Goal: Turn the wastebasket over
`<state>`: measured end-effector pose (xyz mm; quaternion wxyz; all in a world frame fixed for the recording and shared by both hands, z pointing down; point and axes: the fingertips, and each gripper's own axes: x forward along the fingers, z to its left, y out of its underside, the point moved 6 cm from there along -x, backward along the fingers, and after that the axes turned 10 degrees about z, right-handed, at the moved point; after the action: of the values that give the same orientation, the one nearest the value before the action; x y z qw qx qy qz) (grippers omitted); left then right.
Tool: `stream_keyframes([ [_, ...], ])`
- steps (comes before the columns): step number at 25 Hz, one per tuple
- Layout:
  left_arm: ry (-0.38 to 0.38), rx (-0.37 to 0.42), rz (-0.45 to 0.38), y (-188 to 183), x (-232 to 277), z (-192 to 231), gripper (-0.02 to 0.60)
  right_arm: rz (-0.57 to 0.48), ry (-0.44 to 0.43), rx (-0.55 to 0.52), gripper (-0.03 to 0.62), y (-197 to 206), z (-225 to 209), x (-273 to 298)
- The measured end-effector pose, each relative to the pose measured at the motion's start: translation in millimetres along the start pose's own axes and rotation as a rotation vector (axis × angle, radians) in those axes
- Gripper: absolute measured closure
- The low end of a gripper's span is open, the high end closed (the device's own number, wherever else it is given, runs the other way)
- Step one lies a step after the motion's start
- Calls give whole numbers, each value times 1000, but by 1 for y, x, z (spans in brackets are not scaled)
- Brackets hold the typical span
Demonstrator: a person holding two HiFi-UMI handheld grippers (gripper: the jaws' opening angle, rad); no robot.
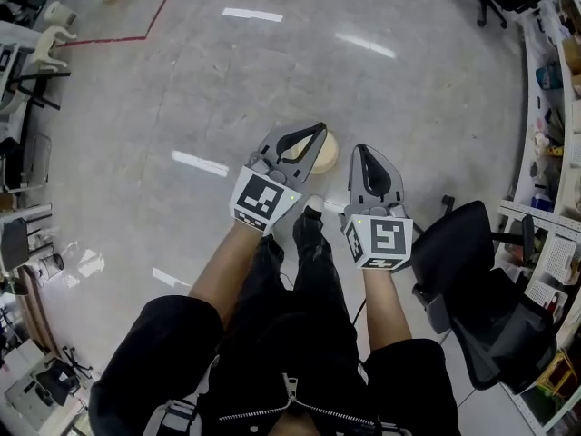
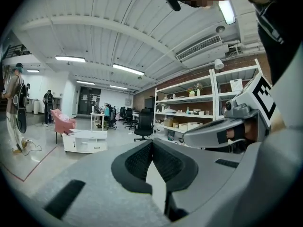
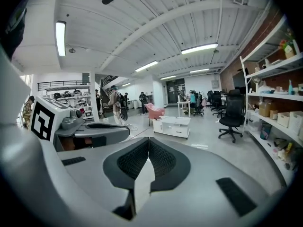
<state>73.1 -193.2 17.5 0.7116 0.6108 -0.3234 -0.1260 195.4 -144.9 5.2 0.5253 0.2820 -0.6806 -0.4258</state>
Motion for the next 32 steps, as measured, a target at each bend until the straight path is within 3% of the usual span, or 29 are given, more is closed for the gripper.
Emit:
stream_keyframes([
  [7,-8,-11,-8,28,10,15,577,-25,8,-14,583,8,-13,31],
  [16,27,-39,-11,107,9,27,577,-54,40,-33,583,85,-4,58],
  [22,49,-30,-9,194,11,20,577,-68,72,-11,583,164,1,78],
  [27,25,-37,-3,270,20,28,577,-68,74,-21,583,228,-1,109],
  [32,6,11,-29,337,39,36,577,-91,73,-48,583,284,-11,139],
])
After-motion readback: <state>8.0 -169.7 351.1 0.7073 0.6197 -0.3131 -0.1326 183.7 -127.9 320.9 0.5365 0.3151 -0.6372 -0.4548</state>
